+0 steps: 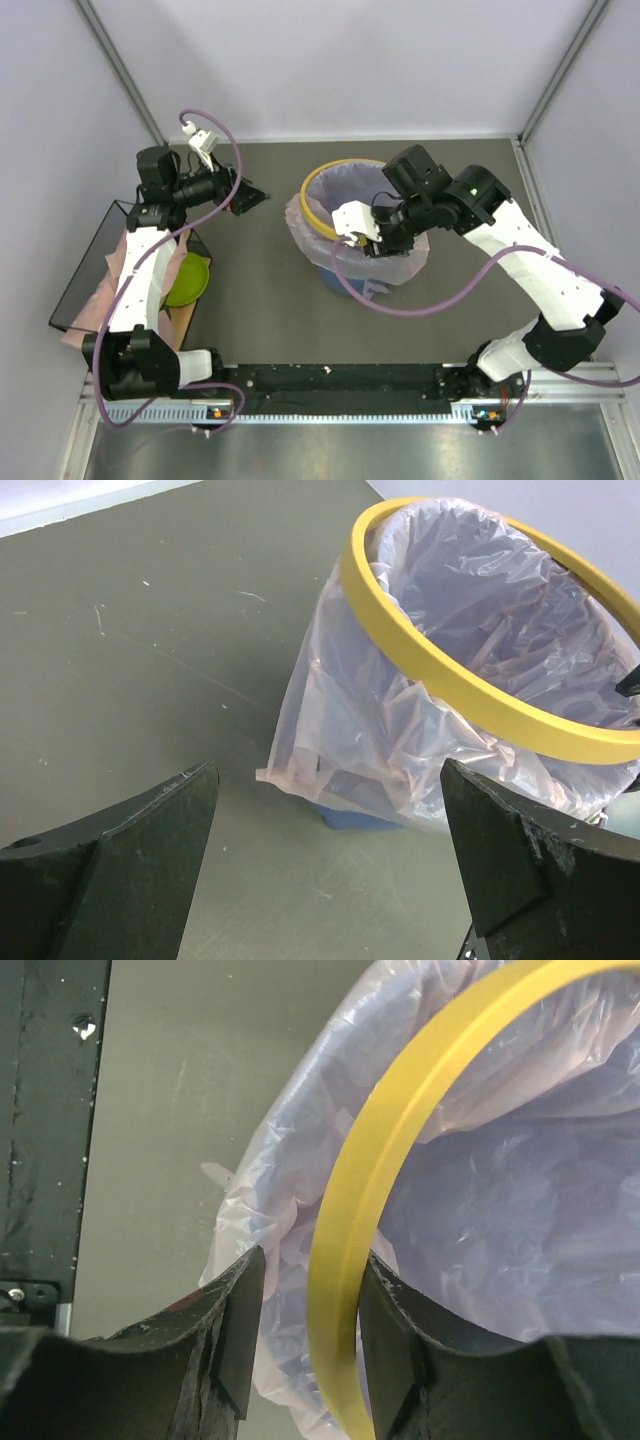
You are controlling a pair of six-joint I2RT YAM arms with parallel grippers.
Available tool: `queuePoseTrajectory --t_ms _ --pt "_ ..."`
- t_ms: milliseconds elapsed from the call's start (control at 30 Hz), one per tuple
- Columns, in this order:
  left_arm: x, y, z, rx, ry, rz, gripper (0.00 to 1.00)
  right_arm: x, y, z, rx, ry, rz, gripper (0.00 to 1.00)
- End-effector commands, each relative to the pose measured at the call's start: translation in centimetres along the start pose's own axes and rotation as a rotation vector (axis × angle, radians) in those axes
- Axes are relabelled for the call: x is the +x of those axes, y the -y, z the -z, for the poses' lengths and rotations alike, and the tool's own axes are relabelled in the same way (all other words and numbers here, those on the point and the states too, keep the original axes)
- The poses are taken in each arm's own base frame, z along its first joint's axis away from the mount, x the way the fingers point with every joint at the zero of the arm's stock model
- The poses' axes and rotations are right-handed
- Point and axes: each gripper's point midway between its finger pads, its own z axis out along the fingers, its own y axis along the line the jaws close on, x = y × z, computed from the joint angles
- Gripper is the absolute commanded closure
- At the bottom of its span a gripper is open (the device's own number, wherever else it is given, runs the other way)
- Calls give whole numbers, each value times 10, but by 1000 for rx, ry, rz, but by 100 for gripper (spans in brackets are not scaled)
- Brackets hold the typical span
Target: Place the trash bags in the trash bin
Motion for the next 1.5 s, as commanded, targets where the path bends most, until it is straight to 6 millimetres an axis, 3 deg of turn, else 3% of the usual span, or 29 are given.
queuePoseTrajectory --t_ms 0,100,167,300,433,500,567,600,767,900,1100,1233,1467 --pt "-8 13 5 29 22 -65 2 16 -52 20 -185 -86 -60 55" --pt "-12 14 6 28 27 -71 2 12 -50 22 -174 -72 -49 47" --pt "-16 15 6 24 35 -83 2 5 -46 27 -156 -48 -42 47" --pt "-38 23 8 30 70 -130 2 -5 -42 34 -129 -18 -51 42" --pt "-62 24 7 20 97 -160 2 -1 -48 30 -154 -23 -64 45" --pt "-80 27 0 22 101 -181 2 3 -50 25 -166 -32 -67 47" --pt "-82 23 -7 -16 66 -182 3 3 -48 22 -161 -28 -66 47" --pt "-90 32 -20 5 53 -212 4 4 -48 19 -165 -34 -70 48" --pt "-83 26 -49 -47 -34 -218 14 9 -46 10 -167 -47 -82 55" --pt "-80 30 -80 -59 -88 -256 19 13 -48 6 -175 -56 -82 68" --pt "-79 28 -108 -96 -116 -274 28 17 -45 2 -166 -65 -65 78" --pt "-73 29 -117 -89 -146 -311 31 17 -44 0 -164 -62 -56 87" --pt "-63 28 -121 -72 -174 -294 34 13 -40 3 -151 -53 -42 93"
